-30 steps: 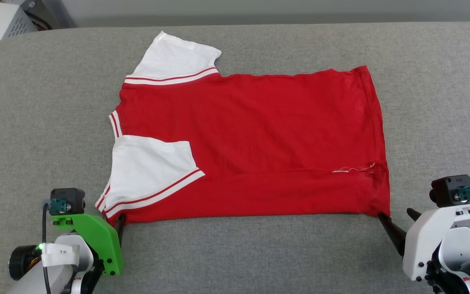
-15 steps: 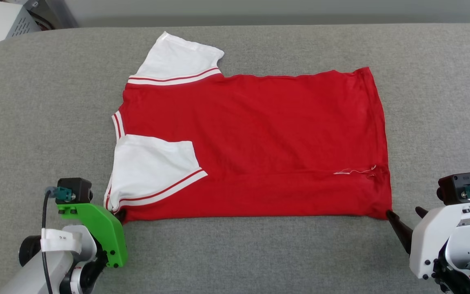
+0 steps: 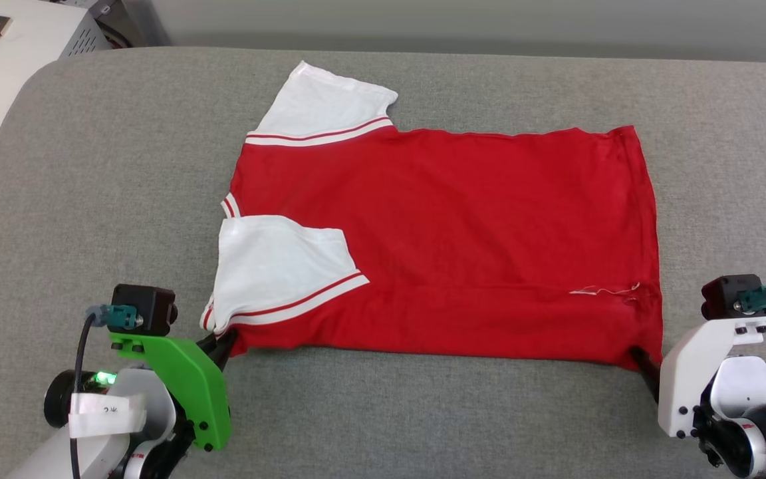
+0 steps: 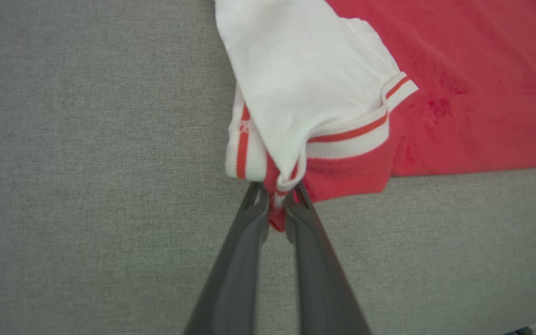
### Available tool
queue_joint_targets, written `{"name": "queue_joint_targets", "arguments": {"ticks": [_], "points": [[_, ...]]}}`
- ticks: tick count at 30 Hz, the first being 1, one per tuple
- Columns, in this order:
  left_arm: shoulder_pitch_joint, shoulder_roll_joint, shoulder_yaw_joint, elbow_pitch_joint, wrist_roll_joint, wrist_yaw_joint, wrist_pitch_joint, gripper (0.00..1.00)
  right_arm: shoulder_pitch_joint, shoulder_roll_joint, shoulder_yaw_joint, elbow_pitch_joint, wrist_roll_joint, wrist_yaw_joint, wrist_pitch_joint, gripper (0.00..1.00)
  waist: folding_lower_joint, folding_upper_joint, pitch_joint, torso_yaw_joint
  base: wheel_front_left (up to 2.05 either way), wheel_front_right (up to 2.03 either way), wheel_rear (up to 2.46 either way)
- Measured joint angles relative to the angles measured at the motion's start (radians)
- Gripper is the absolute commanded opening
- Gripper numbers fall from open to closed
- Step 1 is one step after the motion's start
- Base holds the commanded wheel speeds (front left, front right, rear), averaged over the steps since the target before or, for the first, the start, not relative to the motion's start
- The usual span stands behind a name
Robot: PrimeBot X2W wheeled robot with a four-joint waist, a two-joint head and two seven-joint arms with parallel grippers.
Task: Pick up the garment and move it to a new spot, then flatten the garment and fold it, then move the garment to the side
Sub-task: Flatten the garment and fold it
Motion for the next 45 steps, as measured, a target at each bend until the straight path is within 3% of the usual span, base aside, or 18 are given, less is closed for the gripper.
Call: {"name": "queue_joint_targets", "arguments": {"ticks": [8,11,12,20,26,35,45], "points": [[0.007,0.018,-0.002,-0.081,0.017,0.039,0.026,0.0,-0.038,0.027,-0.015,0.091,-0.018,0.0,-0.019,1.0,0.0,0.0,0.03,0.01,0.0,0.0,0.0],[0.008,0.023,-0.003,-0.087,0.018,0.047,0.034,0.0,-0.044,0.027,-0.012,0.114,-0.021,0.0,-0.019,0.04,0.0,0.0,0.038,0.01,0.0,0.0,0.0],[0.009,0.025,-0.003,-0.087,0.019,0.049,0.034,0.0,-0.044,0.027,-0.011,0.12,-0.02,0.0,-0.022,0.0,0.0,0.0,0.04,0.01,0.0,0.0,0.0],[0.014,0.029,-0.019,-0.067,0.02,0.046,0.052,0.0,-0.049,0.002,-0.002,0.136,-0.002,0.0,-0.037,0.0,0.0,0.0,0.014,0.002,0.0,0.0,0.0],[0.024,0.029,-0.045,-0.033,0.02,0.036,0.069,0.0,-0.033,-0.057,-0.016,0.118,0.021,0.0,-0.02,0.0,0.0,0.0,-0.029,-0.01,0.0,0.0,0.0],[0.102,0.027,-0.09,0.004,0.007,0.009,0.074,0.0,0.102,-0.102,-0.053,-0.017,0.075,0.0,0.075,0.0,0.0,0.0,-0.106,-0.035,0.0,0.0,0.0],[0.147,0.002,-0.133,0.083,-0.004,-0.028,0.074,0.0,0.24,-0.056,-0.101,-0.067,0.091,0.0,0.111,0.0,0.0,0.0,-0.139,-0.048,0.0,0.0,0.0]]}}
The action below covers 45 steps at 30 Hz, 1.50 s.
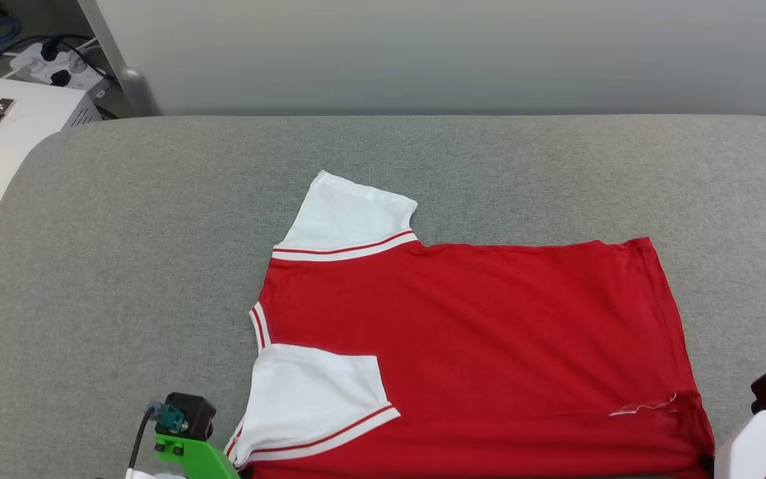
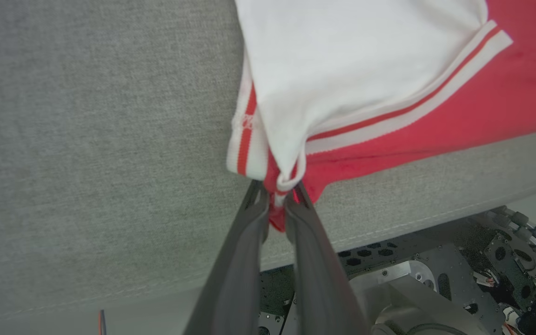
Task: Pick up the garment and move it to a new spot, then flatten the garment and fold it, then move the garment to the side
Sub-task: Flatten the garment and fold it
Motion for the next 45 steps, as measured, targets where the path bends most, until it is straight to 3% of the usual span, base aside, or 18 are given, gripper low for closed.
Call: {"name": "queue_joint_targets", "arguments": {"ticks": [5,6,11,18,27,31,35,39,40,41,42,45], "points": [[-0.001,-0.02,-0.015,0.059,-0.01,-0.033,-0.003,0.0,0.006,0.017,0.005,0.028,0.0,0.0,-0.021,0.0,0.0,0.0,-0.002,-0.004,0.0,0.0,0.0],[-0.002,-0.023,-0.021,0.072,-0.009,-0.037,-0.004,1.0,0.006,0.02,0.005,0.036,-0.004,0.0,-0.035,1.0,0.0,0.0,-0.003,-0.005,0.0,0.0,0.0],[-0.003,-0.033,-0.015,0.107,-0.009,-0.044,-0.036,1.0,0.001,0.022,0.002,0.06,-0.016,0.0,-0.083,1.0,0.0,0.0,-0.014,-0.005,0.0,0.0,0.0],[-0.033,-0.032,0.048,0.068,0.049,-0.032,-0.188,1.0,-0.036,0.002,-0.008,0.023,0.013,0.0,-0.192,1.0,0.0,0.0,-0.043,0.002,0.0,0.0,0.0],[-0.091,-0.067,0.124,0.008,0.166,-0.002,-0.477,1.0,-0.098,-0.016,0.016,-0.032,0.028,0.0,-0.518,1.0,0.0,0.0,-0.051,0.004,0.0,0.0,0.0],[-0.091,-0.108,0.143,0.009,0.202,-0.022,-0.607,1.0,-0.099,-0.024,0.045,-0.035,0.0,-0.001,-0.683,1.0,0.0,0.0,-0.036,0.0,0.0,0.0,0.0],[-0.102,-0.157,0.182,0.016,0.253,-0.044,-0.639,1.0,-0.101,0.0,0.067,-0.015,-0.028,0.0,-0.82,1.0,0.0,0.0,-0.016,-0.007,0.0,0.0,0.0],[-0.126,-0.201,0.238,0.014,0.321,-0.083,-0.641,1.0,-0.116,0.054,0.079,-0.007,-0.028,-0.001,-0.906,1.0,0.0,0.0,0.01,-0.02,0.0,0.0,0.0],[-0.159,-0.196,0.237,0.042,0.354,-0.127,-0.641,1.0,-0.137,0.067,0.089,-0.006,-0.029,-0.001,-0.929,1.0,0.0,0.0,0.03,-0.029,0.0,0.0,0.0],[-0.177,-0.192,0.231,0.059,0.364,-0.143,-0.641,1.0,-0.144,0.069,0.094,-0.007,-0.031,-0.001,-0.936,1.0,0.0,0.0,0.039,-0.032,0.0,0.0,0.0],[-0.276,-0.175,0.216,0.117,0.384,-0.195,-0.612,1.0,-0.167,0.072,0.112,-0.012,-0.036,-0.001,-0.948,1.0,0.0,0.0,0.075,-0.047,0.0,0.0,0.0],[-0.416,-0.151,0.186,0.164,0.404,-0.275,-0.524,1.0,-0.189,0.074,0.124,-0.025,-0.037,-0.001,-0.957,1.0,0.0,0.0,0.113,-0.066,0.0,0.0,0.0]]}}
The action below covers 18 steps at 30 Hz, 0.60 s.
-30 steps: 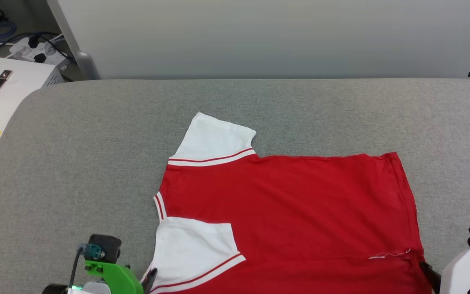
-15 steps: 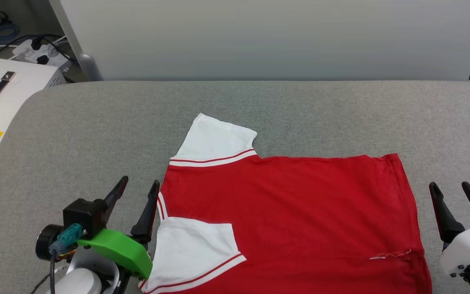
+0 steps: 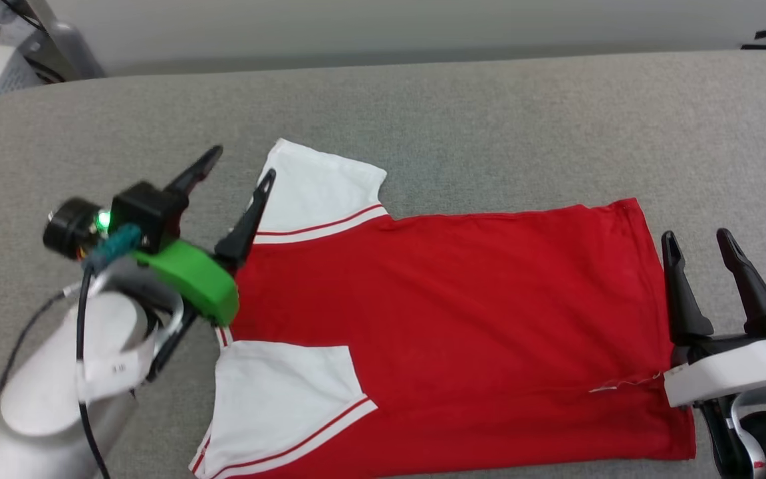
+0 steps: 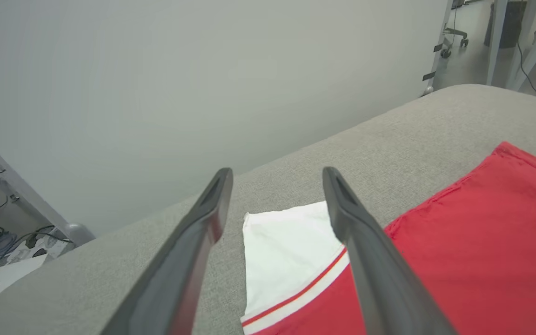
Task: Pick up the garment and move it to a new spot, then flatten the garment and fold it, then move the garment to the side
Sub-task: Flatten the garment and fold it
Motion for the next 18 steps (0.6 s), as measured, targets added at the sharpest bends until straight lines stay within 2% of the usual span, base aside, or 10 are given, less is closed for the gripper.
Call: {"name": "queue_joint_targets", "arguments": {"ticks": [3,7,11,14,15,18], "points": [[-0.151,0.019,-0.025,0.067,0.006,-0.062,0.132,1.0,-0.025,-0.001,0.031,-0.023,0.003,0.0,-0.01,1.0,0.0,0.0,0.043,-0.024,0.0,0.0,0.0],[-0.304,0.038,-0.061,0.166,-0.015,-0.108,0.318,1.0,-0.052,0.001,0.048,-0.038,0.002,0.0,-0.027,1.0,0.0,0.0,0.096,-0.055,0.0,0.0,0.0],[-0.434,0.068,-0.128,0.234,-0.053,-0.125,0.524,1.0,-0.074,0.016,0.06,-0.029,0.01,0.0,-0.039,1.0,0.0001,0.0,0.152,-0.091,0.0,0.0,0.0],[-0.504,0.072,-0.168,0.269,-0.123,-0.127,0.658,1.0,-0.082,0.021,0.069,-0.018,0.012,0.0,-0.054,1.0,0.0001,0.0,0.191,-0.117,0.0,0.0,0.0],[-0.562,0.082,-0.212,0.296,-0.192,-0.128,0.745,1.0,-0.098,0.025,0.08,-0.004,0.013,0.0,-0.069,1.0,0.0002,0.0,0.229,-0.143,0.0,0.0,0.0],[-0.598,0.097,-0.23,0.349,-0.212,-0.128,0.776,1.0,-0.113,0.025,0.091,0.005,0.013,0.0,-0.08,1.0,0.0001,0.0,0.258,-0.167,0.0,0.0,0.0]]}}
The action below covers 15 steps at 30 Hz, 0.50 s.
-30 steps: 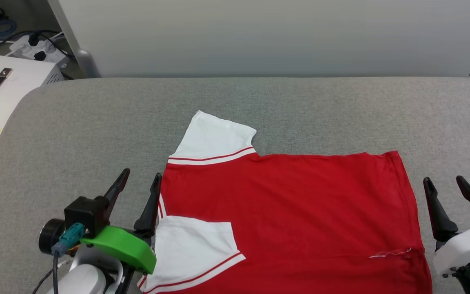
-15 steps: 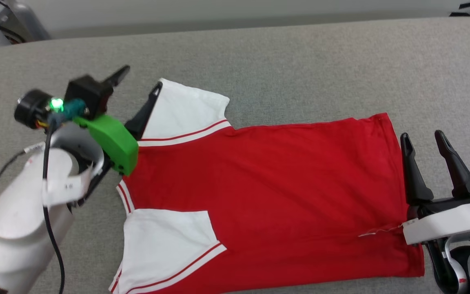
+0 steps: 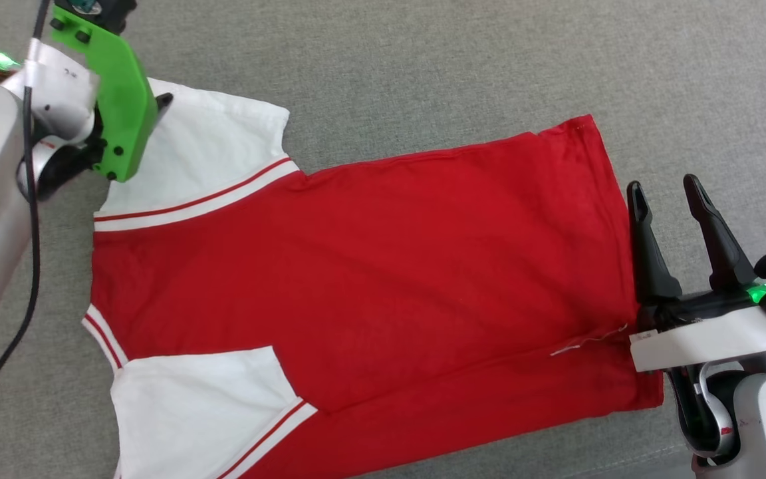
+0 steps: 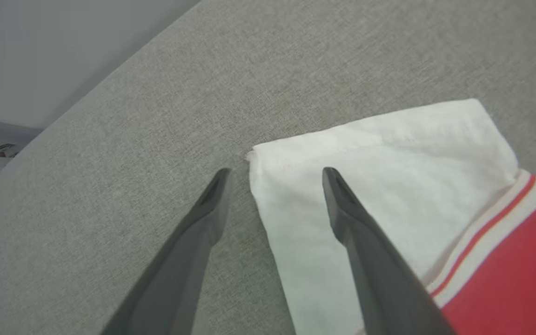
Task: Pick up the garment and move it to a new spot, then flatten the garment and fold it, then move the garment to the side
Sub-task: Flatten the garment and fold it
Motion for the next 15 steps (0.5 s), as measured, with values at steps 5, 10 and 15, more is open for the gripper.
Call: {"name": "queue_joint_targets", "arguments": {"ticks": [5,10,15], "points": [[-0.028,0.014,-0.007,0.116,-0.034,0.0,0.022,1.0,-0.019,0.001,0.015,0.01,0.0,0.0,-0.01,1.0,0.0001,0.0,0.039,-0.034,0.0,0.0,0.0],[-0.056,0.012,0.011,0.192,-0.071,0.0,0.017,1.0,-0.021,0.002,0.022,0.018,0.0,0.0,-0.019,1.0,0.0,0.0,0.066,-0.058,0.0,0.0,0.0],[-0.066,-0.003,0.038,0.213,-0.165,0.0,0.081,0.0,-0.021,0.001,0.015,0.02,0.0,0.0,-0.023,1.0,0.0,0.0,0.075,-0.062,0.0,0.0,0.0]]}}
